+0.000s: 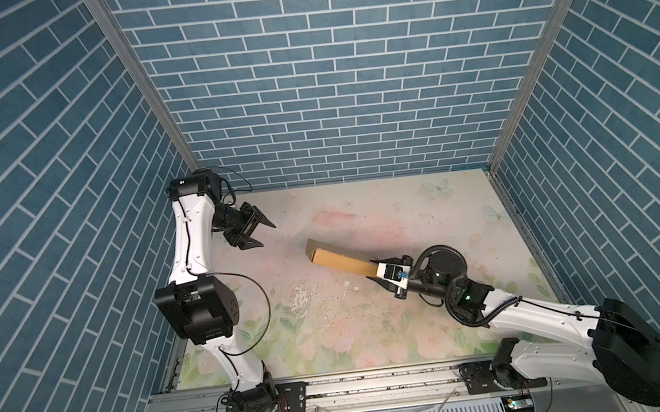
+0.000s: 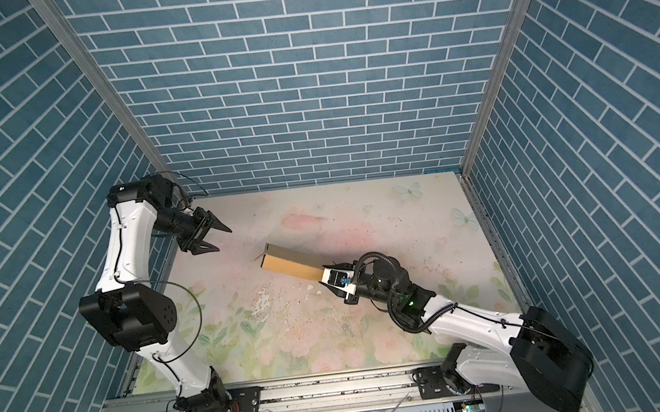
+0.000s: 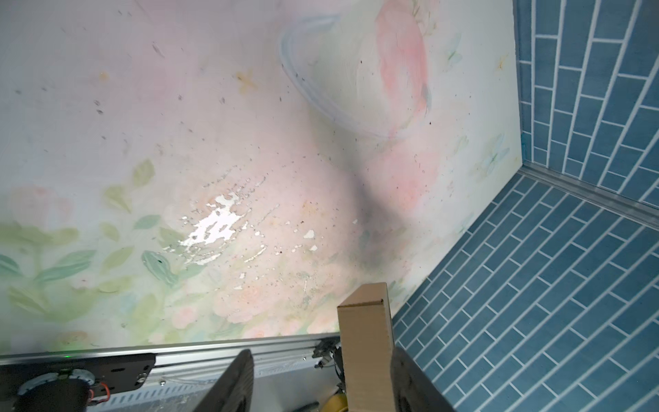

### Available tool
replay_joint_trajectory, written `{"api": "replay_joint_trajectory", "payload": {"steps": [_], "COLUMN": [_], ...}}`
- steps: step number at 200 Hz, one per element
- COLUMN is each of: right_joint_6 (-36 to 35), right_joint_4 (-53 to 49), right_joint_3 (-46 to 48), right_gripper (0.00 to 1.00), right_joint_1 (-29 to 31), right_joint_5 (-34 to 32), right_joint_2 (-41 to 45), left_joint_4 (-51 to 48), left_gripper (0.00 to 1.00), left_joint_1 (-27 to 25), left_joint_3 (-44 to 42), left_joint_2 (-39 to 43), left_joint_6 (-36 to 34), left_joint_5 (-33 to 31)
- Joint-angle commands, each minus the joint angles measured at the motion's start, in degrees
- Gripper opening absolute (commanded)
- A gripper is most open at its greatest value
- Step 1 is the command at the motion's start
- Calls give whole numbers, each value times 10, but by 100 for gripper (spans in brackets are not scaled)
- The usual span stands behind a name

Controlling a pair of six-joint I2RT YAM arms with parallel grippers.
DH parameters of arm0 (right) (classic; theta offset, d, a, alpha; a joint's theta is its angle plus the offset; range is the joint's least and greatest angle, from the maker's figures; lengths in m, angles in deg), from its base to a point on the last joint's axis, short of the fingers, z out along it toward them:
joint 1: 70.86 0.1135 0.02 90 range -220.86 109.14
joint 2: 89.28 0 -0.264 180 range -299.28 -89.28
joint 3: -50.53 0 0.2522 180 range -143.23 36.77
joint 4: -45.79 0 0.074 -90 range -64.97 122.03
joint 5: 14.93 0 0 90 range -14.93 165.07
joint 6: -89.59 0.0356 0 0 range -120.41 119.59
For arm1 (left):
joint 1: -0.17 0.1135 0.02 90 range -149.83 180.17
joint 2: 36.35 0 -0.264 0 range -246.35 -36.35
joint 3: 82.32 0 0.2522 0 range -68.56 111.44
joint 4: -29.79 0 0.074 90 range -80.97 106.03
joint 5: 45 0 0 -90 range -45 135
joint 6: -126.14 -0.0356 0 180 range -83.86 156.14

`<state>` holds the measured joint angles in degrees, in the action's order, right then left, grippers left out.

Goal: Fold the paper box
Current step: 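Open the left gripper and draw it back from the box while the right holds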

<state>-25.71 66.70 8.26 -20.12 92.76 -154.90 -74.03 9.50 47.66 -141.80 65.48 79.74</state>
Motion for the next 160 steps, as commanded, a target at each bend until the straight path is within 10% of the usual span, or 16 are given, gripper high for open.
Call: {"api": "replay_joint_trajectory", "payload": {"steps": [1,66,160], "right_joint_6": [13,44,64], "right_joint_4": [11,3,-112], "right_joint_3": [16,9,-43], "right_gripper": [24,23,23], "right_joint_1": [3,2,1], "right_joint_5": [-11,-11,-17], "right_joint_2": [15,2,-5], "left_joint_4": [-24,-27,434], "left_gripper": [62,65,65], "left_joint_1": [-2,-9,-66], "left_joint_3": [39,122,-392], "left_joint_2": [4,32,324], "left_joint_6": [-11,-26,-36], "left_joint_5": [-62,-168,-174]}}
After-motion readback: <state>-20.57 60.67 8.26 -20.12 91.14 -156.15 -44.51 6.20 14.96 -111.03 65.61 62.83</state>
